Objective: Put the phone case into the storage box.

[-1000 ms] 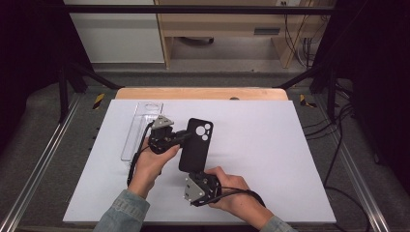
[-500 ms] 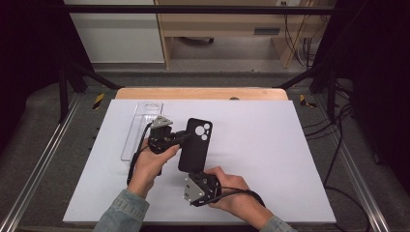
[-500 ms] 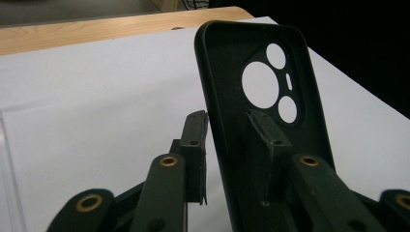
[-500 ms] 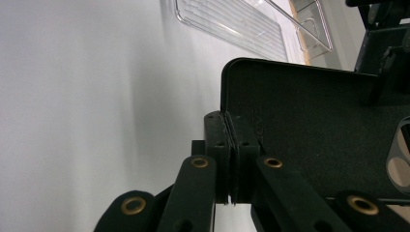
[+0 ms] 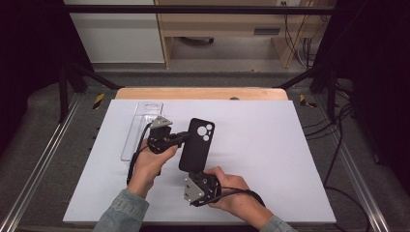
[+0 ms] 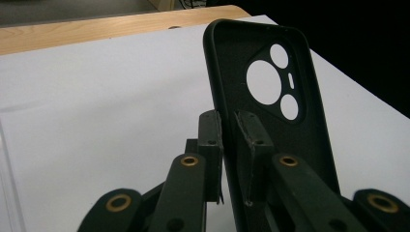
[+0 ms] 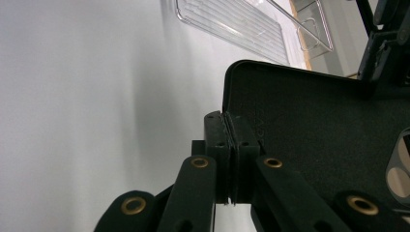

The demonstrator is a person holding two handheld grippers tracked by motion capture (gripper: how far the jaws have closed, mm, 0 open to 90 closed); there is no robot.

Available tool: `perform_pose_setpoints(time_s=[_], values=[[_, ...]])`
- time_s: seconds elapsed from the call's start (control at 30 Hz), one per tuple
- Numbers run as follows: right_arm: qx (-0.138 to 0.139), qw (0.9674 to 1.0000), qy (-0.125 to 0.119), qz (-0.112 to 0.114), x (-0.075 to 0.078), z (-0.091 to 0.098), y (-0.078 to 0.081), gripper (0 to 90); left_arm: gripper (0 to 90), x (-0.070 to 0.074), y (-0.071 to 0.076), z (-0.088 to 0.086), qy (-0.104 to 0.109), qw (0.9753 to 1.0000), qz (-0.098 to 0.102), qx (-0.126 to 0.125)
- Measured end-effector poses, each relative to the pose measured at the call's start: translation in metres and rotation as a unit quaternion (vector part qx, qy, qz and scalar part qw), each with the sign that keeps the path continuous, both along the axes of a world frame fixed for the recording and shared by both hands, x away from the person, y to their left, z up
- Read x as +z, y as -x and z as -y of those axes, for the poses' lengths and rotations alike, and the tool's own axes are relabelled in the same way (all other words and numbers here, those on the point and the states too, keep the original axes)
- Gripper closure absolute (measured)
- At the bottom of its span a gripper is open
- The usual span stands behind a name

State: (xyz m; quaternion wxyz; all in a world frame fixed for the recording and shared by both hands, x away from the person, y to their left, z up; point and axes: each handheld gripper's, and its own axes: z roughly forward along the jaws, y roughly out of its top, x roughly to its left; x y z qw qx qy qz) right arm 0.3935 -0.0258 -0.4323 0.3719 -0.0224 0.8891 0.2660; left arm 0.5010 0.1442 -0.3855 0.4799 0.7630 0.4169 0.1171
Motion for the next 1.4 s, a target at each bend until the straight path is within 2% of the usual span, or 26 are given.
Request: perform_pose_setpoints(time_s=[0.1, 0.3, 0.47, 0.63, 0.7, 1.0, 1.1, 1.17, 1.3, 1.4], values=[[0.010, 0.9999, 0.007, 0.008, 0.000, 0.000, -0.001, 89.2, 81.8, 0.000, 0.000, 0.000, -0.001, 1.0000, -0.002, 0.000], [0.004, 1.0000, 0.003, -0.001, -0.001, -0.002, 0.001, 89.2, 84.0, 0.000, 0.000, 0.001, -0.007, 0.9999, -0.010, 0.004], [0.013, 0.9999, 0.006, 0.004, -0.001, -0.004, 0.001, 89.1, 87.0, 0.000, 0.002, 0.003, -0.009, 0.9998, -0.010, 0.012], [0.011, 0.9999, 0.002, 0.000, -0.001, -0.004, -0.002, 88.9, 87.7, 0.002, 0.005, 0.005, -0.012, 0.9996, -0.002, 0.027], [-0.003, 0.9999, -0.007, -0.014, -0.001, -0.004, -0.002, 88.7, 87.9, 0.002, 0.006, 0.005, -0.011, 0.9994, 0.001, 0.032], [-0.001, 0.9995, -0.017, -0.025, -0.001, -0.005, -0.008, 86.4, 88.6, 0.005, 0.011, 0.009, -0.015, 0.9988, 0.016, 0.045], [0.000, 0.9988, -0.030, -0.038, 0.000, -0.004, -0.009, 77.8, 88.6, 0.005, 0.011, 0.009, -0.022, 0.9985, 0.022, 0.046], [0.000, 0.9979, -0.047, -0.045, 0.001, -0.002, -0.009, 73.3, 88.6, 0.005, 0.011, 0.009, -0.024, 0.9983, 0.023, 0.048], [-0.005, 0.9940, -0.087, -0.065, 0.006, 0.002, -0.006, 63.7, 88.6, 0.005, 0.011, 0.010, -0.032, 0.9976, 0.031, 0.053], [-0.004, 0.9923, -0.102, -0.070, 0.008, 0.006, -0.004, 59.1, 88.6, 0.005, 0.011, 0.010, -0.034, 0.9972, 0.035, 0.056]])
